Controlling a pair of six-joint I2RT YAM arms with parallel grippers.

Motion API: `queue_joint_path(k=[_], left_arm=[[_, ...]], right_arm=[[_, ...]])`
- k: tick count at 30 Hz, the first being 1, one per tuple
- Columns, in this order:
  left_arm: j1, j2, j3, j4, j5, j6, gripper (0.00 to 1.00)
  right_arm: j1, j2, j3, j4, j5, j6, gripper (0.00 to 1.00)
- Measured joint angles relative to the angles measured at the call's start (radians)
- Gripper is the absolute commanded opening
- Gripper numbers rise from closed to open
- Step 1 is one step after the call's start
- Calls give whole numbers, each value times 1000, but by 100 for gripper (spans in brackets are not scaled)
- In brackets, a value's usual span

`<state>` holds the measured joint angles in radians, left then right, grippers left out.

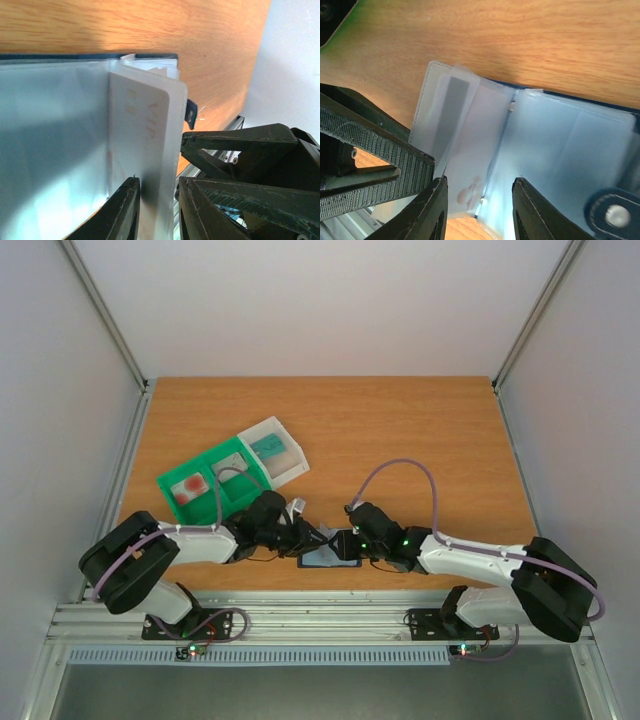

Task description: Take the credit cards out of the card holder

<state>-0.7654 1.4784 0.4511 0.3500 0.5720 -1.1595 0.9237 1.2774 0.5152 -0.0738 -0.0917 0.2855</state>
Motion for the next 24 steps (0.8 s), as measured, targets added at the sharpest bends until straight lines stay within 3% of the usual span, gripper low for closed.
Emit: queue_joint_path(k=[14, 24], left_arm=[[-44, 55, 80, 2, 1, 8, 27], [-49, 80, 80, 9, -2, 0, 31]], right_arm=[[0, -283, 0, -244, 224, -26, 42], [0, -302, 0, -279, 232, -29, 39]])
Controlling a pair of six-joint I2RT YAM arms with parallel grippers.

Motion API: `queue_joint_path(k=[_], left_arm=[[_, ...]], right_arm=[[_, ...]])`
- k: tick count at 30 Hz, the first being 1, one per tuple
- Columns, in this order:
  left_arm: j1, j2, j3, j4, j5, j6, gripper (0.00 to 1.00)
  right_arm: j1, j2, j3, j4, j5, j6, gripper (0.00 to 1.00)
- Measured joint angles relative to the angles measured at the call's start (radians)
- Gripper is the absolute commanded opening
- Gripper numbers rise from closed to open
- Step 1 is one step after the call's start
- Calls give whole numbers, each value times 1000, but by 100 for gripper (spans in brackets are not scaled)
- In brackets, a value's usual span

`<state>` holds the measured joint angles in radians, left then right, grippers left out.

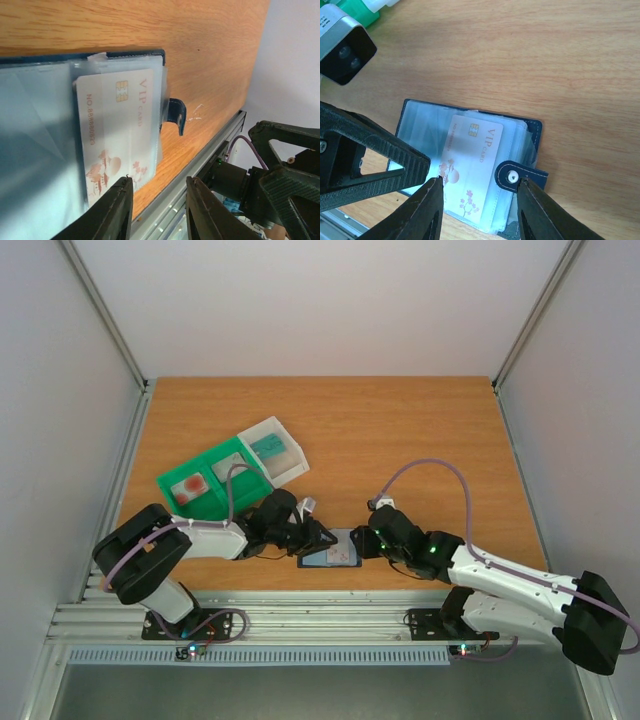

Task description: Take the credit cards out of the card holder

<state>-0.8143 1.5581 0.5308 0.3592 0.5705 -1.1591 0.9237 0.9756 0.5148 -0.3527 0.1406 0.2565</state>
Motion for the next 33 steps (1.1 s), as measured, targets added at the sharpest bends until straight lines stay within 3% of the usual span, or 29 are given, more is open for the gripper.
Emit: queue_joint_path(k=[13, 22, 33], left_arm=[[0, -1, 0, -124, -95, 53, 25], [0, 34, 0, -108, -97, 56, 24], [0, 103, -1, 23, -59, 14, 19]], right_arm=[[0, 181, 0, 72, -95, -2, 14], [0, 241, 0, 114, -116, 0, 11], [0, 288, -9, 143, -116, 5, 10]])
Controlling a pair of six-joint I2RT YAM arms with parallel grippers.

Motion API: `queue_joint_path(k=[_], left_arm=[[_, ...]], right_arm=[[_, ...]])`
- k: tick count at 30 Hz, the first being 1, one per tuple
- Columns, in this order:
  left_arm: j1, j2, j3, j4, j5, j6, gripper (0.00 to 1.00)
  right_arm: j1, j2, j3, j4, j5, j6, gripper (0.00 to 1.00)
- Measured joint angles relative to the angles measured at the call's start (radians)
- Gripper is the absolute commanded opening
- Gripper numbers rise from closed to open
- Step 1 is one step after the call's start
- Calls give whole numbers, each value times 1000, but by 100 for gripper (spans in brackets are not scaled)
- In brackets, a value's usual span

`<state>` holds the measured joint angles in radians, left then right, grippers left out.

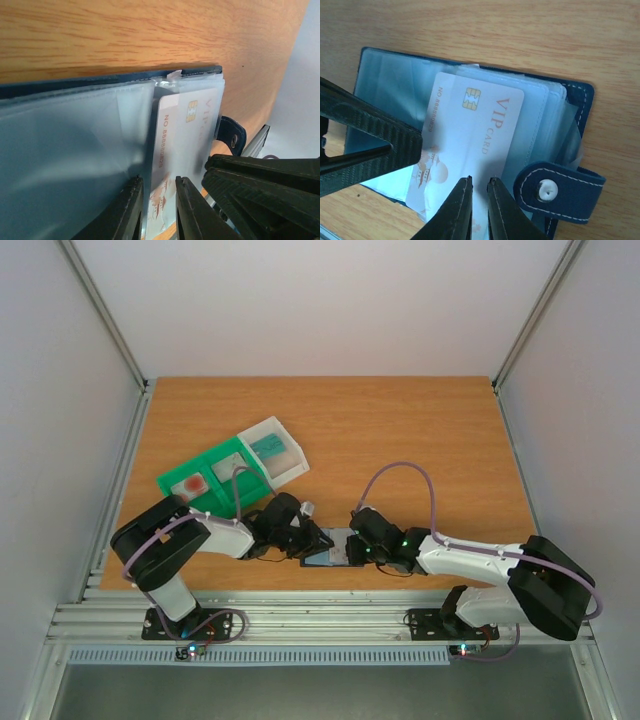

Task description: Take the credit cards out of the card holder

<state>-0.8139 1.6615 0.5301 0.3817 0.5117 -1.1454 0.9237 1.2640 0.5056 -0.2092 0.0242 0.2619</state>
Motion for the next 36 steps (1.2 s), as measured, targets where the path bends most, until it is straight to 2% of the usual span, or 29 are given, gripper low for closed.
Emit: queue_joint_path(k=[12, 17, 36], left_arm=[[0, 15, -1, 43, 9, -29, 13], [0, 15, -1, 43, 10, -29, 1], [0, 7, -25, 44, 15, -24, 1]], right_arm=[[0, 26, -10, 14, 0, 8, 9], [0, 32, -13, 23, 0, 9, 9], [0, 29, -13, 21, 6, 10, 9]])
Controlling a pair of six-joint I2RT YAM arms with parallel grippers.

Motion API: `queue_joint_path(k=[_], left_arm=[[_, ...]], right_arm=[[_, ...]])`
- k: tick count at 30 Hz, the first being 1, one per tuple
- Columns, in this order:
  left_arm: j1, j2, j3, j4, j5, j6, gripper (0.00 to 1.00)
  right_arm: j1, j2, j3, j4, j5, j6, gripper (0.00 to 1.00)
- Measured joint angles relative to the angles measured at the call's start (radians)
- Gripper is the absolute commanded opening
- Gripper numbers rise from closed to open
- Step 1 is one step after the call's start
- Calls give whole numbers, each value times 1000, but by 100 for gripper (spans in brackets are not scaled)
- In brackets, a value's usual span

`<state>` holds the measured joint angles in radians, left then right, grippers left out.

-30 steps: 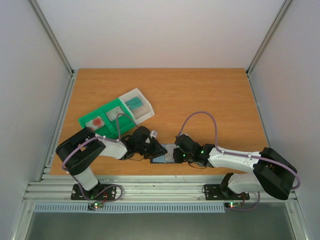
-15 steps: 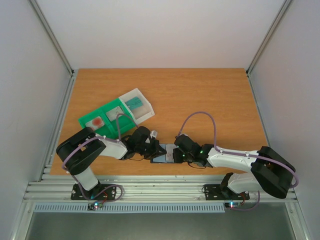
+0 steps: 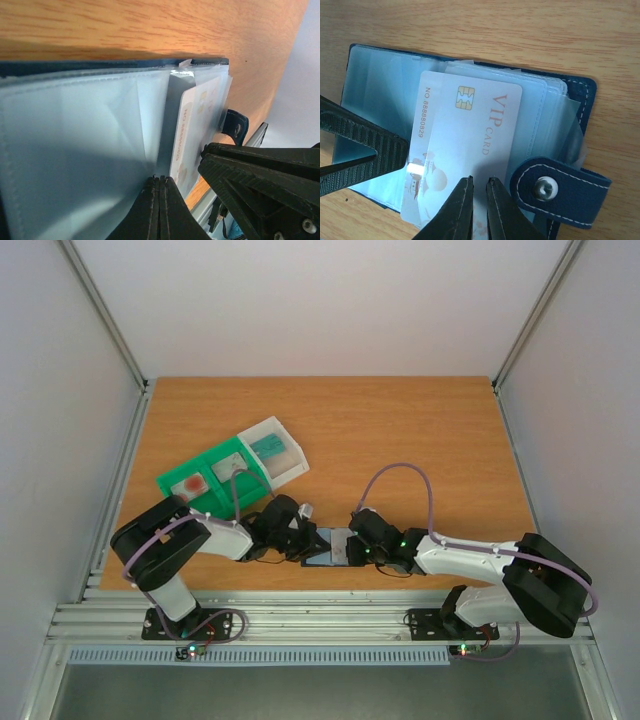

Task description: Take the credit cards out of the card holder

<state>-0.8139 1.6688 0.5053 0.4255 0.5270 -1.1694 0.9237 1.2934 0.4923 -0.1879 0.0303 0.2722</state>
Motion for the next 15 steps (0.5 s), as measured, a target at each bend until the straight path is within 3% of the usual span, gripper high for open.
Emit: queue_joint_path(k=[5, 11, 15], left_arm=[[1, -13, -2, -10, -3, 10, 2], [1, -14, -1, -14, -7, 23, 22], [1, -14, 6, -14, -7, 25, 24]], right_arm=[[0, -6, 0, -7, 6, 0, 9], [0, -6, 0, -8, 8, 0, 9], [0, -5, 0, -7, 8, 0, 9]])
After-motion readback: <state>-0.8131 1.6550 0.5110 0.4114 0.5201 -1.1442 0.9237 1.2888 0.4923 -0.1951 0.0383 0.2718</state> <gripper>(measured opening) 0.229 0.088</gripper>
